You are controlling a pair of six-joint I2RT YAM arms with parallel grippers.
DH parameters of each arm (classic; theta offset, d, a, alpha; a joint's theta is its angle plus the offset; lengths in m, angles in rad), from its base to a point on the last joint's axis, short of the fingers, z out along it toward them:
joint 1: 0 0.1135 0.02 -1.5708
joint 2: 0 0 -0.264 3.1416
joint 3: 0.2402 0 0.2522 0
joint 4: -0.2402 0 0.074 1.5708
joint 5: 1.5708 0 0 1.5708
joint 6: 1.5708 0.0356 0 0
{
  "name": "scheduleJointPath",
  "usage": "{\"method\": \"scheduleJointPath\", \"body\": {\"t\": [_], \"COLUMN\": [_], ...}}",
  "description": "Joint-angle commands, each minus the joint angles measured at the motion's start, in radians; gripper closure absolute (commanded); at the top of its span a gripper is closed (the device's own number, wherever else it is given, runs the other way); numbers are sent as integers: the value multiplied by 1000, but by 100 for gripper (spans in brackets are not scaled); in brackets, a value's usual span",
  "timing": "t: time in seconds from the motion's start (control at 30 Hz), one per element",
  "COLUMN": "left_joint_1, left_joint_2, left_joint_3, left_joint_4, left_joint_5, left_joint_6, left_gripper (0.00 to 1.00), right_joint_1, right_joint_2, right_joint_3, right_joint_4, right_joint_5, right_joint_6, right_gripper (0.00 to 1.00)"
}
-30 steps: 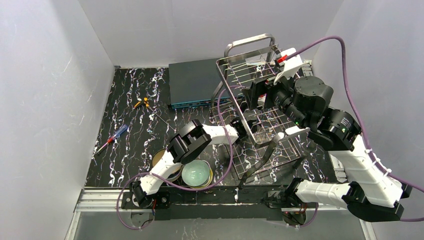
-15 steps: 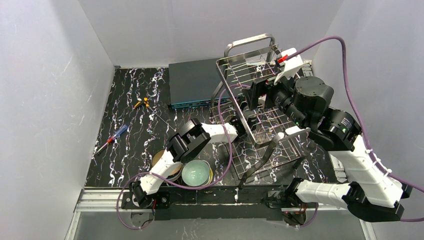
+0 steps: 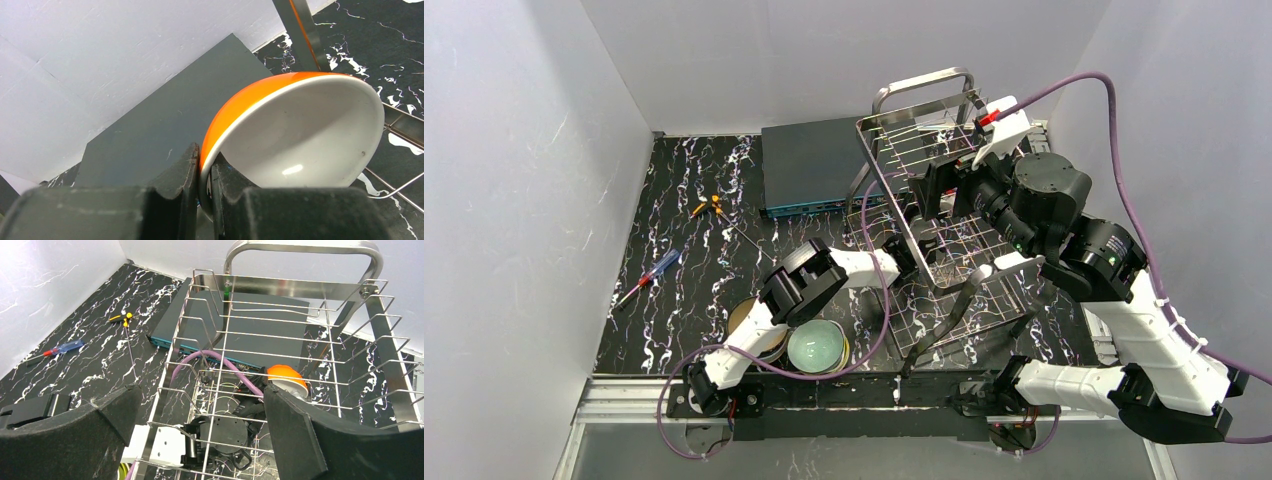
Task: Load the bowls into the dish rack
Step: Place the bowl in the dish rack.
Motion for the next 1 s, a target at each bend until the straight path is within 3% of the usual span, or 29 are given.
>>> {"method": "scheduleJointPath", "body": {"t": [0.0,0.5,0.6,0.83,0.97], "left_joint_1": [-12,-55,-59,-63,-69], "left_joint_2": [7,29,25,-12,-60], "left_joint_3": [-36,-30,-32,-60,-105], "left_joint_4": [-2,10,11,16,24], "left_joint_5": [-42,-76,-69,-52,-25], "left_joint_6": [15,58,59,57,36], "left_gripper": [100,99,83,30,11], "right_joint_1": [3,4,3,3,4], "right_joint_2": [-20,-33,-37,-41,-41], "right_joint_3": [12,2,1,-3,-8], "right_joint_4": [11,13,12,16,21], "right_joint_5": [8,10,11,3,-5], "right_joint_6": [-3,3,5,14,20], "right_gripper": [1,1,1,1,1]}}
